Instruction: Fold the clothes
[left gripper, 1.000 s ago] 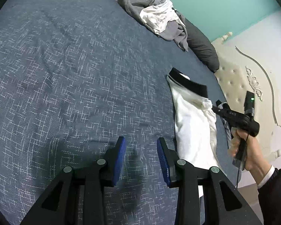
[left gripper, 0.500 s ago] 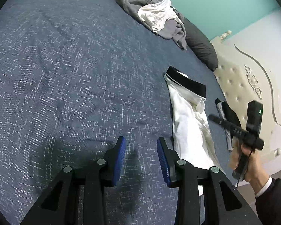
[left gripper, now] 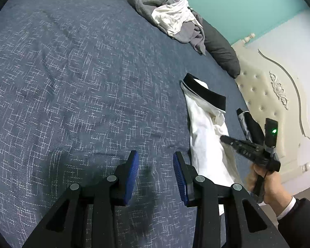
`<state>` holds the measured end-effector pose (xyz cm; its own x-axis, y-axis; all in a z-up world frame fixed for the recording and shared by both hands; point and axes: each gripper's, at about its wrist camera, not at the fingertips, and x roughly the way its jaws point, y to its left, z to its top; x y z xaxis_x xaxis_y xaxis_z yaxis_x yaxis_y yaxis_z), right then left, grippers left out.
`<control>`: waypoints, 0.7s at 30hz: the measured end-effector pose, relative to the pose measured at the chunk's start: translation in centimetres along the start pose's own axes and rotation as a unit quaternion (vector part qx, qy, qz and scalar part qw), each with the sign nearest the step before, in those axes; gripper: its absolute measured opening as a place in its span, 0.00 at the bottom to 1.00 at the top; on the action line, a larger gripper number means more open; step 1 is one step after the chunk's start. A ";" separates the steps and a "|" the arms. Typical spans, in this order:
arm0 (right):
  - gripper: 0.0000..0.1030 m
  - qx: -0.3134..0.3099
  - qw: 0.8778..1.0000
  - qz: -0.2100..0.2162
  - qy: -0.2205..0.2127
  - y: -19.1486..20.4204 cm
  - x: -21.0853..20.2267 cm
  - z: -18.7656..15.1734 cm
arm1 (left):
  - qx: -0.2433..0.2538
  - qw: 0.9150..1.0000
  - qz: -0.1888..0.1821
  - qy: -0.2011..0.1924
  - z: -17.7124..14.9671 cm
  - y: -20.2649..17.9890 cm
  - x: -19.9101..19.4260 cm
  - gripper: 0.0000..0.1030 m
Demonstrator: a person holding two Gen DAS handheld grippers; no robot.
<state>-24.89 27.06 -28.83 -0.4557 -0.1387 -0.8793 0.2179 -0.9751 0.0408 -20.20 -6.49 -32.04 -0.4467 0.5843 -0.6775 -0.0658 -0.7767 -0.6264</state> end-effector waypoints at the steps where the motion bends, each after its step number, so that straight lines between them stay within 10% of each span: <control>1: 0.03 0.009 1.000 0.000 -0.008 -0.4 -0.4 0.2 | 0.000 1.000 0.000 -0.001 0.0 0.0 -0.1 0.36; 15: 0.03 0.247 0.968 -0.028 -0.022 -11.4 -2.1 -1.0 | -0.004 1.000 -0.001 0.000 -0.1 0.2 -0.3 0.36; 21: 0.04 0.256 0.965 -0.027 -0.045 -11.6 -2.9 -1.7 | -0.002 1.000 0.000 0.002 0.0 0.2 -0.2 0.36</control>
<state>-24.59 39.07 -27.56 -0.5332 -0.0774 -0.8425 -0.2529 -0.9357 0.2460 -20.13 -6.77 -32.08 -0.4435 0.5857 -0.6784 -0.0631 -0.7755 -0.6282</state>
